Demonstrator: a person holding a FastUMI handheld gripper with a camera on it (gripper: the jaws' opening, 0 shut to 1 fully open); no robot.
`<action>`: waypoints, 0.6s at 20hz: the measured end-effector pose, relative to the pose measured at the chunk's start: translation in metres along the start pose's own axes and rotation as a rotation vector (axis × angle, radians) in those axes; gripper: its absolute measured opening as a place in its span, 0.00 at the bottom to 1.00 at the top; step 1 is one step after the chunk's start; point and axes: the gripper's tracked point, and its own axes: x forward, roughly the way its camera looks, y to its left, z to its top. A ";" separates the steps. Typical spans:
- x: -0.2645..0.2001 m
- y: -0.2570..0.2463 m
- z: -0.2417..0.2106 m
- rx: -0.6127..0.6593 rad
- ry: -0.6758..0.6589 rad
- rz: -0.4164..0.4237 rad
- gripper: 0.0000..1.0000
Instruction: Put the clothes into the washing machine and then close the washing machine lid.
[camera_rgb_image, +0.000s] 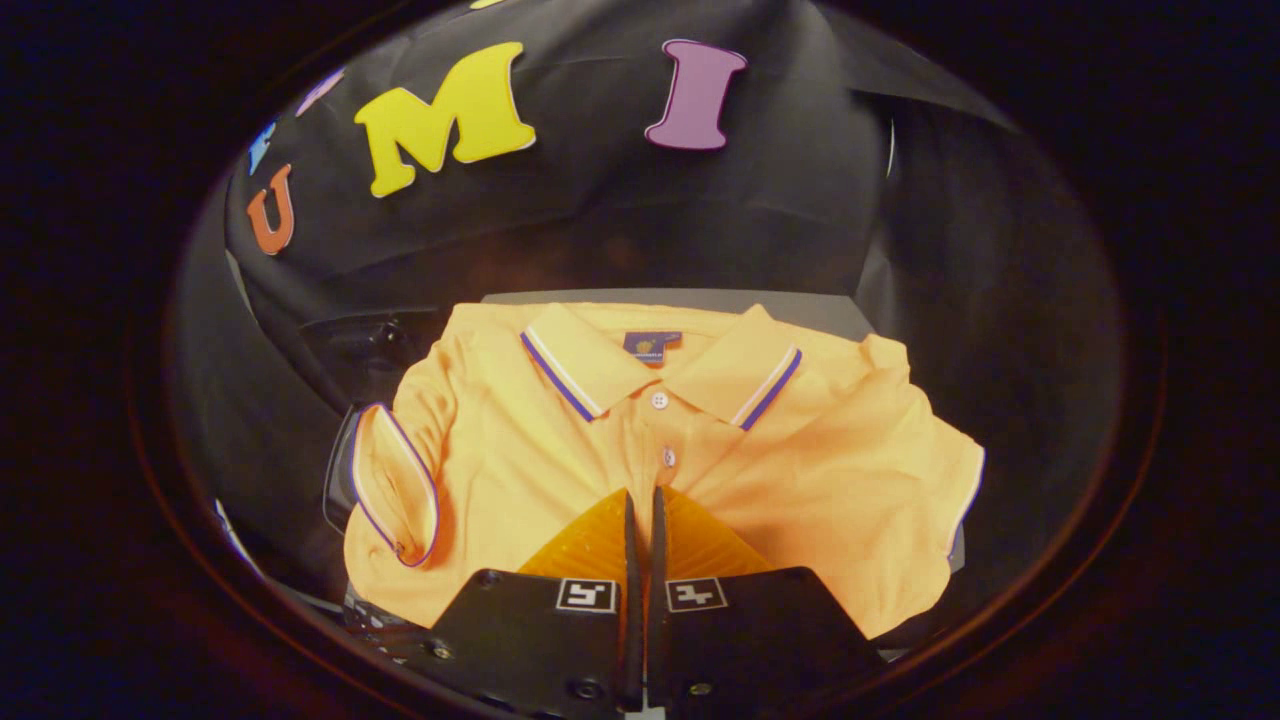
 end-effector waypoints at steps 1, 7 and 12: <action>-0.003 0.003 0.004 -0.002 -0.005 -0.002 0.05; -0.019 0.021 0.032 0.038 -0.056 0.040 0.05; -0.033 0.043 0.059 0.013 -0.095 0.064 0.05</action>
